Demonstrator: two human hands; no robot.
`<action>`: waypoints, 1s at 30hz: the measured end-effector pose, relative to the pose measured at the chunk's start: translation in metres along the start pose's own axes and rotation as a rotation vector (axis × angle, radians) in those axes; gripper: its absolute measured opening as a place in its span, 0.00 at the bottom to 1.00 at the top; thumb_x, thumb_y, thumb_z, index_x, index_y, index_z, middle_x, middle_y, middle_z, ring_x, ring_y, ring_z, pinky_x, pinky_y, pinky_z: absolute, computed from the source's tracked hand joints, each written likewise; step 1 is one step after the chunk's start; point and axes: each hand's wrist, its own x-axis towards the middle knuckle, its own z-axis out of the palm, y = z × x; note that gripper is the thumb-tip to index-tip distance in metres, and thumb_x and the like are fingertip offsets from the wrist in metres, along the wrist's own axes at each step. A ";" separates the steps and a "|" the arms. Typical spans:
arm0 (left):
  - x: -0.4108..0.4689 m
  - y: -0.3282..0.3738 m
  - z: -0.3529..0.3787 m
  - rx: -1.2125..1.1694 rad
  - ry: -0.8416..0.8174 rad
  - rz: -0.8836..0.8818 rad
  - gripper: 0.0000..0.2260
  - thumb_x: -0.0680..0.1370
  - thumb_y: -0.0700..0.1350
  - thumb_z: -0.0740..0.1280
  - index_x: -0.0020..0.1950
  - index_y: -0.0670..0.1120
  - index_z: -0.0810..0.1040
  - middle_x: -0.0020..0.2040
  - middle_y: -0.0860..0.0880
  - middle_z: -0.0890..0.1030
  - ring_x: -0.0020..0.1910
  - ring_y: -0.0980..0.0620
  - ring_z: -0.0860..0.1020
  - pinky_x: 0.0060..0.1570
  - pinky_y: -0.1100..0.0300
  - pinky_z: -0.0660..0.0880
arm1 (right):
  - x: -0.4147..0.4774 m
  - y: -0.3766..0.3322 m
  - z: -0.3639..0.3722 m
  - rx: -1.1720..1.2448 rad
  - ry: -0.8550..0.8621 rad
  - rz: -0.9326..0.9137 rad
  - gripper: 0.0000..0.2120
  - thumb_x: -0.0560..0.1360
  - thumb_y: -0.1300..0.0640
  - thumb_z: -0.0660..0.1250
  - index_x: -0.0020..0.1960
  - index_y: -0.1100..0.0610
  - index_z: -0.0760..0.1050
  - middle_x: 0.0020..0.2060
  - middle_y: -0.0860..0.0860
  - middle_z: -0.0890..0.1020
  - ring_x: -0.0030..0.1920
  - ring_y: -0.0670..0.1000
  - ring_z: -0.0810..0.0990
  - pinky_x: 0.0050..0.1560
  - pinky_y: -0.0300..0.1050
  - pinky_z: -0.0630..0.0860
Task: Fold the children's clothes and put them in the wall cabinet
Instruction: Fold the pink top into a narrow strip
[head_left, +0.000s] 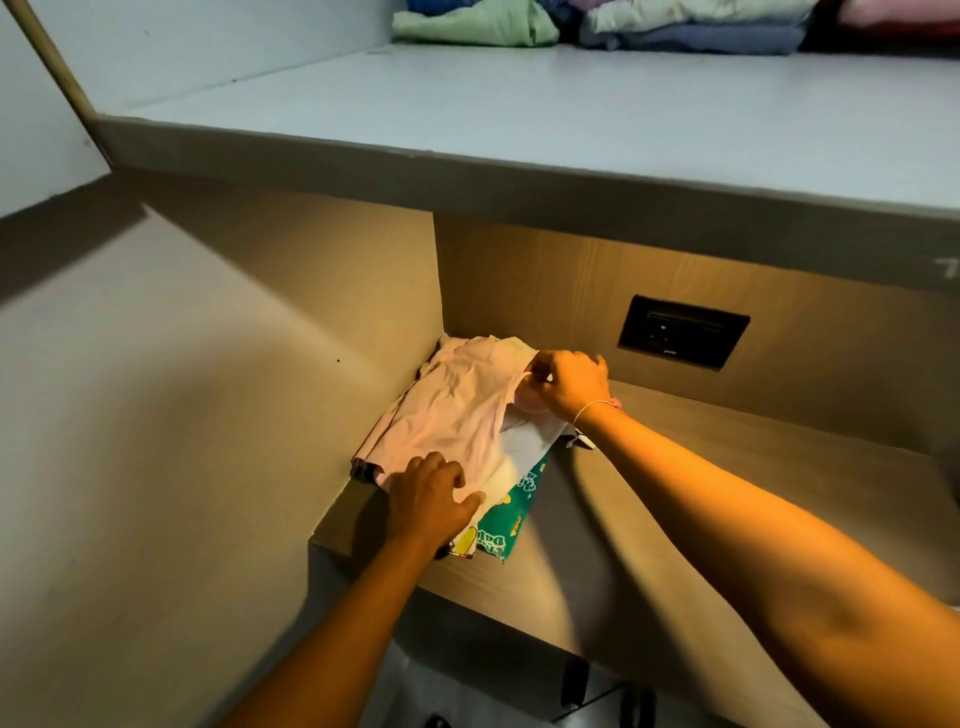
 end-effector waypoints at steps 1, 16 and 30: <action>0.000 0.000 0.002 -0.010 0.027 -0.022 0.14 0.75 0.60 0.65 0.49 0.51 0.79 0.51 0.53 0.79 0.50 0.52 0.75 0.49 0.54 0.73 | -0.001 0.000 -0.001 -0.011 -0.011 -0.001 0.08 0.76 0.53 0.67 0.53 0.51 0.80 0.49 0.49 0.85 0.54 0.54 0.80 0.70 0.69 0.58; 0.013 0.010 0.002 0.195 0.018 -0.046 0.15 0.77 0.57 0.61 0.55 0.48 0.76 0.54 0.48 0.79 0.49 0.50 0.77 0.44 0.56 0.73 | -0.006 -0.003 -0.005 0.110 0.054 0.053 0.11 0.77 0.47 0.66 0.54 0.53 0.78 0.49 0.52 0.85 0.46 0.54 0.83 0.49 0.52 0.81; -0.031 -0.007 -0.161 -0.518 0.556 0.111 0.11 0.78 0.49 0.64 0.55 0.45 0.80 0.46 0.52 0.82 0.41 0.61 0.79 0.39 0.71 0.77 | -0.071 0.020 -0.103 0.300 0.657 -0.242 0.07 0.77 0.47 0.66 0.46 0.49 0.79 0.39 0.41 0.81 0.39 0.41 0.79 0.41 0.35 0.74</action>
